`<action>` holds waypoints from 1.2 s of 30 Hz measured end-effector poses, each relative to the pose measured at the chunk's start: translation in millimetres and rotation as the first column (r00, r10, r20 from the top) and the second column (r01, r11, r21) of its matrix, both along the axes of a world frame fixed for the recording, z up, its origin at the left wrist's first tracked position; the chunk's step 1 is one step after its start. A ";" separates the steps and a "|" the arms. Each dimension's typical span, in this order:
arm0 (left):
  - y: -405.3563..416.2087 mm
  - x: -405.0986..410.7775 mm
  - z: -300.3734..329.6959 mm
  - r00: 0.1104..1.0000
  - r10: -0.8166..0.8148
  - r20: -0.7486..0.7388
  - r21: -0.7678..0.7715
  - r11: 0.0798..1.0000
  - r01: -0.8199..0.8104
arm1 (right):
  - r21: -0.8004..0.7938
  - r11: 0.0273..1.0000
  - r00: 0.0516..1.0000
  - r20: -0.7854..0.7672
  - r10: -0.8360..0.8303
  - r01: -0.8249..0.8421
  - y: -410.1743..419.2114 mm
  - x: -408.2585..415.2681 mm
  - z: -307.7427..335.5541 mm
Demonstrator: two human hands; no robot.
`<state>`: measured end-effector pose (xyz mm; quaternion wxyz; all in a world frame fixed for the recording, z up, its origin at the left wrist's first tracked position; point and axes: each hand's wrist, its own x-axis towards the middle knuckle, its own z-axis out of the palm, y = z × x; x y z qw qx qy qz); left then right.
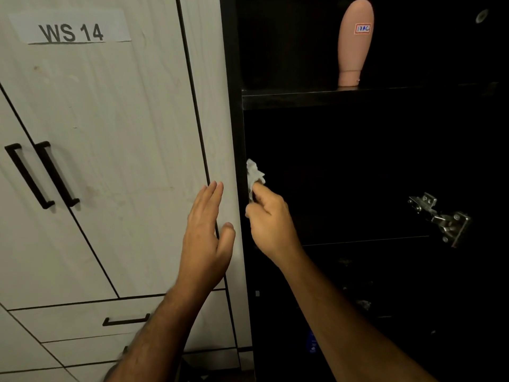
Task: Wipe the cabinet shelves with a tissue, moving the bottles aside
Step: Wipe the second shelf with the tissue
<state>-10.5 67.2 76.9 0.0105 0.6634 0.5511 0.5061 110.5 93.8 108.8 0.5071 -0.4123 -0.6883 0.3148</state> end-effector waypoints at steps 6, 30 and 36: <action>2.1 -1.4 1.5 0.992 -0.077 0.099 0.030 0.997 0.074 | 0.068 0.930 0.922 -0.128 0.366 -0.360 -2.0 0.7 35.2; -0.8 7.2 7.1 0.986 -0.133 0.104 0.030 0.991 0.131 | -0.080 0.941 0.942 -0.102 0.321 -0.330 43.0 0.9 73.1; -4.7 13.6 9.8 0.985 -0.136 0.108 0.024 0.991 0.134 | -0.021 0.965 0.964 -0.050 0.262 -0.263 49.7 2.2 57.1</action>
